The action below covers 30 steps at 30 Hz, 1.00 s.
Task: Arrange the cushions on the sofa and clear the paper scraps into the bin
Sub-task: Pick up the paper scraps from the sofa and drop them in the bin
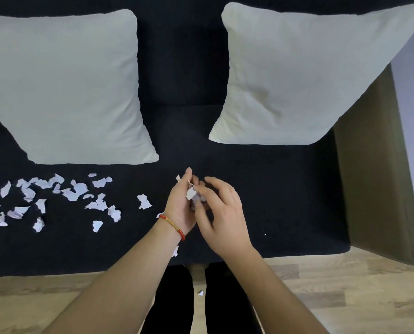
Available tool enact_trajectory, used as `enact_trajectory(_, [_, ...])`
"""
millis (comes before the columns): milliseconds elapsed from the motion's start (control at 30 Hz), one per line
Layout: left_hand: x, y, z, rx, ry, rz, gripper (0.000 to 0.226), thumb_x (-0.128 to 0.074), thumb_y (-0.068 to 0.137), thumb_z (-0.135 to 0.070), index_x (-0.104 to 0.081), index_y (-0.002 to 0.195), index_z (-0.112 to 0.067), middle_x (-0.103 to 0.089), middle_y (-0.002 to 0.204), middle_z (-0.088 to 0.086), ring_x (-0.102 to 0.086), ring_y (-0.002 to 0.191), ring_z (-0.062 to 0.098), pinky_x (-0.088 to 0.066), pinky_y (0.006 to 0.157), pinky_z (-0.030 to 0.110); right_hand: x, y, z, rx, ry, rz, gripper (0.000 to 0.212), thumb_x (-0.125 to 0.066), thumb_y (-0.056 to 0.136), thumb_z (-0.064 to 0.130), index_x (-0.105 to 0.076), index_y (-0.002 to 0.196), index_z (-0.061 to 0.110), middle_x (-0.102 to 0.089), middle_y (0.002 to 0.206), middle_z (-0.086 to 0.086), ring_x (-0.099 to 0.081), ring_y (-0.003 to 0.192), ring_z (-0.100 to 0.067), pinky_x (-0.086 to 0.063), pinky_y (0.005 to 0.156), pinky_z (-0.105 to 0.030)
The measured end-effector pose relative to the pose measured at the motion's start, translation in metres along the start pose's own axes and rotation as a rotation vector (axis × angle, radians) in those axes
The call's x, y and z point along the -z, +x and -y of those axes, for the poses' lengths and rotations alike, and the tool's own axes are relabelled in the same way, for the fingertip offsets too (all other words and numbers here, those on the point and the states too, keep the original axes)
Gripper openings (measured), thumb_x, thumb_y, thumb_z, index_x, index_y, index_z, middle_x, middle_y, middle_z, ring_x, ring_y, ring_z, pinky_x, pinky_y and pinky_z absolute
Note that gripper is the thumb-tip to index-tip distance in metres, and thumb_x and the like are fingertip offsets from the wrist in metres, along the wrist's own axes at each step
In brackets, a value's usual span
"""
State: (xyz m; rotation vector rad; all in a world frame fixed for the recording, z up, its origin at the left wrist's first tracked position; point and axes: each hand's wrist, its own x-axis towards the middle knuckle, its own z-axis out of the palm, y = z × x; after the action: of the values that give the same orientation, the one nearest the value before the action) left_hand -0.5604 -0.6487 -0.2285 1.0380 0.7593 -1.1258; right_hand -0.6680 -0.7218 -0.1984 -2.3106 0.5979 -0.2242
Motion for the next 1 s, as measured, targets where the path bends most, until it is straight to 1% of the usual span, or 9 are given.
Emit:
enact_trajectory(100, [0.003,0.0,0.002,-0.043,0.026,0.007,0.033,-0.067,0.098,-0.049,-0.067,0.095,-0.017,-0.066,0.091,0.0,-0.069,0.094,0.017,-0.049,0.103,0.035,-0.002,0.001,0.004,-0.081,0.125,0.057,0.041,-0.049,0.106,0.033,-0.06,0.144,0.023,-0.046,0.156,0.004,-0.04,0.145,-0.011,-0.037,0.119,-0.036])
enact_trajectory(200, [-0.006,-0.006,0.003,-0.057,0.089,0.024,0.03,-0.054,0.107,-0.038,-0.059,0.086,-0.016,-0.057,0.076,0.002,-0.064,0.073,0.015,-0.054,0.068,0.029,-0.011,0.01,0.011,-0.214,0.286,0.086,0.045,-0.039,0.108,0.04,-0.056,0.147,0.026,-0.043,0.159,0.009,-0.034,0.149,-0.003,-0.034,0.12,-0.028])
enact_trajectory(267, [-0.007,-0.004,0.006,-0.077,0.151,-0.001,0.03,-0.052,0.107,-0.028,-0.06,0.081,-0.016,-0.055,0.072,0.003,-0.062,0.067,0.015,-0.052,0.06,0.027,-0.019,0.017,0.015,-0.314,0.39,0.046,0.043,-0.037,0.11,0.036,-0.058,0.145,0.024,-0.048,0.156,0.01,-0.037,0.147,-0.001,-0.036,0.12,-0.028])
enact_trajectory(400, [-0.007,0.0,0.01,-0.113,0.073,-0.009,0.03,-0.054,0.107,-0.032,-0.072,0.103,-0.008,-0.069,0.089,0.007,-0.069,0.091,0.021,-0.057,0.077,0.029,-0.025,0.026,0.017,-0.362,0.274,0.085,0.045,-0.03,0.111,0.031,-0.057,0.147,0.024,-0.048,0.156,0.012,-0.037,0.144,0.004,-0.033,0.119,-0.019])
enact_trajectory(467, [-0.007,-0.002,0.015,-0.09,-0.022,-0.061,0.032,-0.053,0.107,-0.033,-0.074,0.091,-0.015,-0.07,0.082,0.001,-0.069,0.084,0.014,-0.054,0.079,0.028,-0.025,0.028,0.016,-0.346,0.238,0.131,0.045,-0.031,0.111,0.032,-0.057,0.146,0.026,-0.045,0.157,0.016,-0.033,0.143,0.008,-0.026,0.114,-0.009])
enact_trajectory(667, [-0.032,-0.02,0.031,-0.099,-0.141,-0.069,0.038,-0.047,0.109,-0.024,-0.076,0.085,-0.017,-0.072,0.09,0.002,-0.072,0.087,0.012,-0.053,0.088,0.029,-0.013,0.035,0.005,-0.459,0.485,0.116,0.035,-0.041,0.112,0.031,-0.065,0.137,0.031,-0.049,0.152,0.018,-0.043,0.14,0.004,-0.04,0.118,-0.027])
enact_trajectory(767, [-0.05,-0.032,0.032,-0.178,-0.165,-0.101,0.034,-0.05,0.109,-0.026,-0.077,0.091,-0.015,-0.076,0.094,0.0,-0.075,0.09,0.013,-0.056,0.088,0.031,0.0,0.043,0.01,-0.654,0.807,0.034,0.033,-0.045,0.111,0.024,-0.064,0.135,0.036,-0.072,0.121,0.009,-0.068,0.116,-0.009,-0.055,0.103,-0.036])
enact_trajectory(900, [-0.073,-0.048,0.022,-0.341,-0.001,-0.149,0.035,-0.044,0.111,-0.021,-0.077,0.115,-0.009,-0.079,0.115,0.006,-0.076,0.109,0.019,-0.058,0.098,0.036,0.023,0.059,0.021,-0.87,1.036,0.103,0.027,-0.049,0.106,0.023,-0.074,0.117,0.021,-0.078,0.108,0.001,-0.076,0.101,-0.019,-0.059,0.088,-0.036])
enact_trajectory(1000, [-0.084,-0.055,0.018,-0.511,0.166,-0.207,0.034,-0.045,0.112,-0.011,-0.077,0.118,-0.018,-0.079,0.118,-0.001,-0.074,0.113,0.014,-0.058,0.1,0.035,0.034,0.067,0.023,-0.927,1.092,0.135,0.027,-0.053,0.104,0.028,-0.078,0.11,0.021,-0.079,0.111,0.0,-0.076,0.105,-0.018,-0.058,0.093,-0.038])
